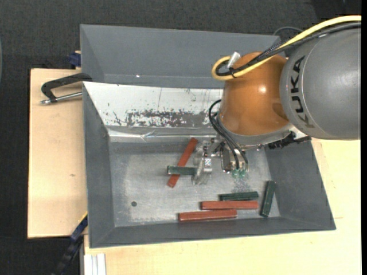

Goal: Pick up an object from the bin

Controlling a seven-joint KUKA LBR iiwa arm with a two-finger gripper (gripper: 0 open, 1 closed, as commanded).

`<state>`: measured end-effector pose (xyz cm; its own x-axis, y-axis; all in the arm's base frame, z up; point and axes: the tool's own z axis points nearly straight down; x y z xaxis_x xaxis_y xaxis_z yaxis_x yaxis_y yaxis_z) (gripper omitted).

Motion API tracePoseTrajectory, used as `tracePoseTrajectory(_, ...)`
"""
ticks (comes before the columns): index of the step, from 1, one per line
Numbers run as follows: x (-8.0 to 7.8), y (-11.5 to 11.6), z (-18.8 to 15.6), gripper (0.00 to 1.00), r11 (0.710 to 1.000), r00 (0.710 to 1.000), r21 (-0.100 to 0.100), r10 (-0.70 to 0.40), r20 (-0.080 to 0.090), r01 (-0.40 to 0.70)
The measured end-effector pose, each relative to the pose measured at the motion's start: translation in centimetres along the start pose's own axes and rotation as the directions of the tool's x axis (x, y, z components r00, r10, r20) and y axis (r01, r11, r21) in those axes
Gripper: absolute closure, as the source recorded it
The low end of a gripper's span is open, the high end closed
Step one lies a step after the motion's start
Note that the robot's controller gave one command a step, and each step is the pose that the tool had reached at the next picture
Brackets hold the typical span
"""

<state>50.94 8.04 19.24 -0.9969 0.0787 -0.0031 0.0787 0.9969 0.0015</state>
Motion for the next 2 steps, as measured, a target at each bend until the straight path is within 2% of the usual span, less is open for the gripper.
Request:
tracePoseTrajectory(1,0.0,0.0,0.0,1.00,1.000,1.000,0.000,0.000,0.000,0.000)
tracePoseTrajectory(2,0.3,0.0,-4.1,1.00,1.000,1.000,0.000,0.014,-0.003,-0.014)
